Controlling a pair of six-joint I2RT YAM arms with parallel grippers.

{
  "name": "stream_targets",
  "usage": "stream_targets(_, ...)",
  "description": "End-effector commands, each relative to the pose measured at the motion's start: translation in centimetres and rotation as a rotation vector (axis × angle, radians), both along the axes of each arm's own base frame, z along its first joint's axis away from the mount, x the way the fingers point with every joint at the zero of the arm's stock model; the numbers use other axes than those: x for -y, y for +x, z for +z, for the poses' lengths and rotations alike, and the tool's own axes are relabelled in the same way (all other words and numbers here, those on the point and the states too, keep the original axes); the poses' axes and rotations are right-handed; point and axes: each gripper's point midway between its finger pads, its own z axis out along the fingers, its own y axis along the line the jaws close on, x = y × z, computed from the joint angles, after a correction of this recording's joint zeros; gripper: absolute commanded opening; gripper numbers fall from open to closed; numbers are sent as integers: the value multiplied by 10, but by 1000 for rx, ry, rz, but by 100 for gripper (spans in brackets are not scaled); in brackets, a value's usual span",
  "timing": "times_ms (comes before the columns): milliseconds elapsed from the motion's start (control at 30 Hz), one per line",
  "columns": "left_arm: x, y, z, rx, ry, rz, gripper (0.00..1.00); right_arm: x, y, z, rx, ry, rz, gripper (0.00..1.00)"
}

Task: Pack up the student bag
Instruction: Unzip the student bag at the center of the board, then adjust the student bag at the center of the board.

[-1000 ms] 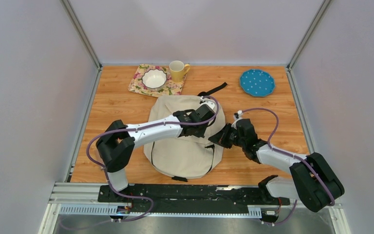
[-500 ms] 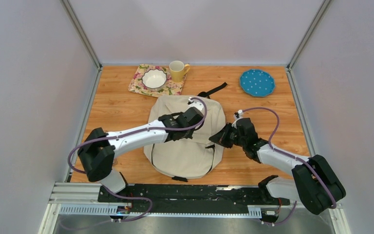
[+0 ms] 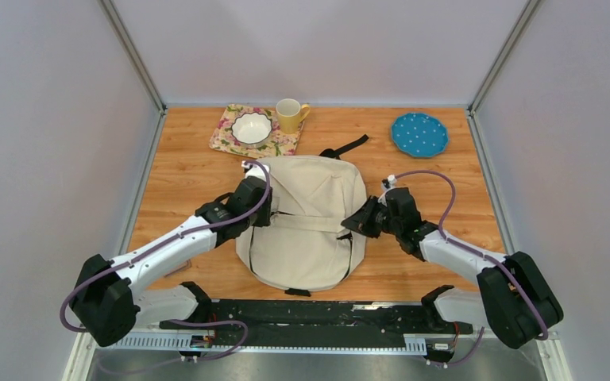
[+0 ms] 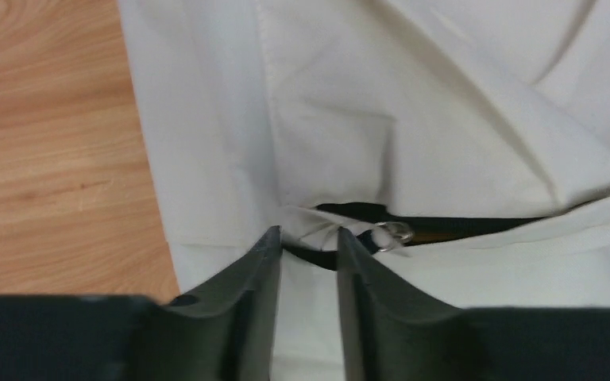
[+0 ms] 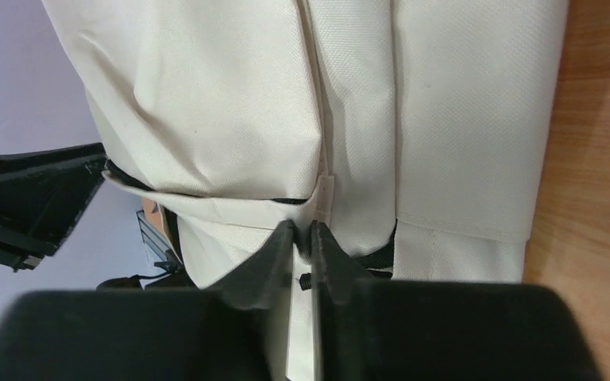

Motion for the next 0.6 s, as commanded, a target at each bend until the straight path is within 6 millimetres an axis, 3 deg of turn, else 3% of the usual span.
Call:
stream_targets(0,-23,-10,-18,-83,36,49,53,11,17,8,50,-53,-39,25)
stream_targets(67,-29,-9,-16,-75,49,70,71,16,15,13,58,-85,-38,43)
stream_targets(167,-39,-11,-16,-76,23,94,75,26,11,21,82,-135,-47,54)
stream_targets(367,-63,-20,-22,-77,-38,151,77,55,0,29,123,-248,-85,60)
stream_targets(567,-78,-34,-35,-103,-119,194,77,64,-23,15,92,-242,-64,62)
